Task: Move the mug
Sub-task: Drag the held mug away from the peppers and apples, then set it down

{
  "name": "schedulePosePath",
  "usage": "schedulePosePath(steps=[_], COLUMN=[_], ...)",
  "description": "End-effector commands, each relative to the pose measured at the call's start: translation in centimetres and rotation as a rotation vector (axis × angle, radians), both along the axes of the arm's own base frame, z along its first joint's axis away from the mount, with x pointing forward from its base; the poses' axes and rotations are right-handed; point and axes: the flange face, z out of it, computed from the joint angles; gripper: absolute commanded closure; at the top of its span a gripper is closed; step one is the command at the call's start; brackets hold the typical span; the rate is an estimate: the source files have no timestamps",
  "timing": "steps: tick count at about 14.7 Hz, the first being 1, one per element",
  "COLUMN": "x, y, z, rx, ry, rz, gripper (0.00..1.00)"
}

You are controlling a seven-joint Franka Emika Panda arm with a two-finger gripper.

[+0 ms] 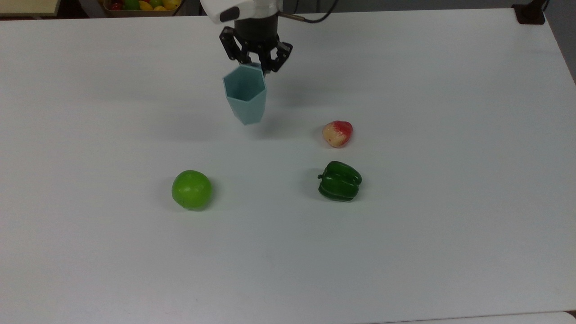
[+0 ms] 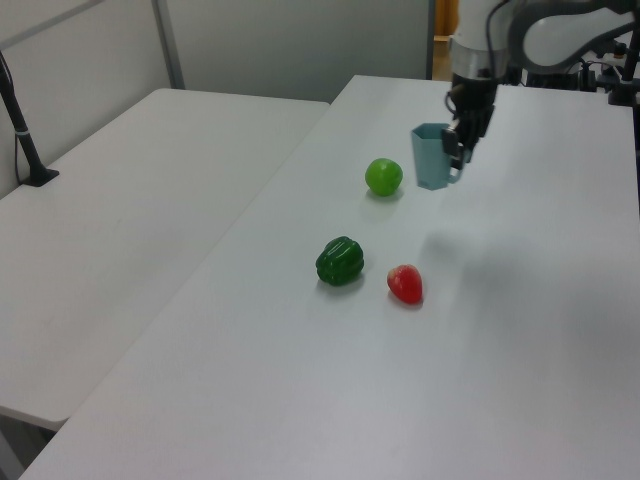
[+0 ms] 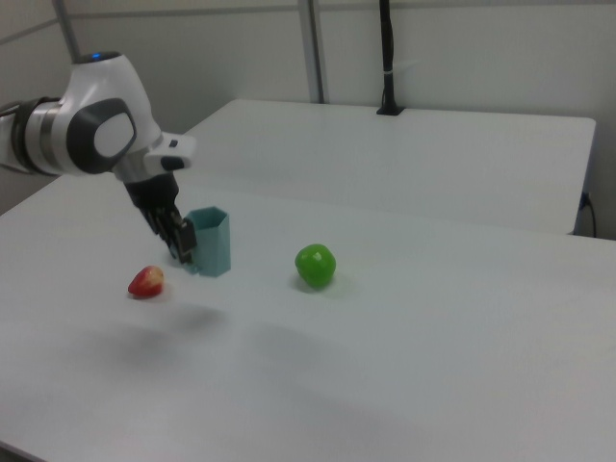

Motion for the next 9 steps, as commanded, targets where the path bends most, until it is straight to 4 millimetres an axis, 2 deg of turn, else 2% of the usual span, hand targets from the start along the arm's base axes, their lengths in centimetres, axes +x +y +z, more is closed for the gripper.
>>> schedulePosePath(steps=[1,2,6,9], x=[-3.8,-4.3,-3.5,-3.4], y=[-1.0,-1.1,-0.9,-0.4], z=[-2.3,-4.1,-8.5,-9.8], rx=[-0.049,-0.069,-0.109,-0.138], ry=[0.042,0.061,0.11,0.125], rz=[0.05,0.062,0.065,0.051], gripper=[0.98,0.98,0.98,0.95])
